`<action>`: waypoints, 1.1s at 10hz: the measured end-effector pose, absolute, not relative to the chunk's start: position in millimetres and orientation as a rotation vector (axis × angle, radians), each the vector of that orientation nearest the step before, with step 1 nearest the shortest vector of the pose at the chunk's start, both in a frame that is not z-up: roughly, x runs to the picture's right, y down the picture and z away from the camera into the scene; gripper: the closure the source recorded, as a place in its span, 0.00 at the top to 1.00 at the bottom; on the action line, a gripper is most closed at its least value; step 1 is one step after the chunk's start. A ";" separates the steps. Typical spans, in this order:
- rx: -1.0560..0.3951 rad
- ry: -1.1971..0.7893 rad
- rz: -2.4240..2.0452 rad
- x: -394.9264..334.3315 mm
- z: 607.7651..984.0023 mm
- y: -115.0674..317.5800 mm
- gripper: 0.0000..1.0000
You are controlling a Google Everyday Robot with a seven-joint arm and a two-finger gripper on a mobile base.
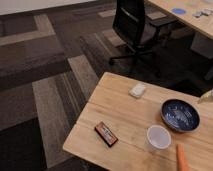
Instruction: Drag the ceramic bowl in a circle
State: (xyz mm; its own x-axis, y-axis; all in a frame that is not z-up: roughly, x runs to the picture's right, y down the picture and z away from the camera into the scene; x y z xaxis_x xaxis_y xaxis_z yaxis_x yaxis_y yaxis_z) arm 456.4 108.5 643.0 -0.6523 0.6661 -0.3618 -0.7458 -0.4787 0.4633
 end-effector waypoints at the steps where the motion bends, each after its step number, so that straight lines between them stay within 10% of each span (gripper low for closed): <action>1: -0.201 0.756 2.113 434.7 638.4 113.5 0.65; 11: -0.561 0.377 1.423 188.3 705.4 41.5 0.65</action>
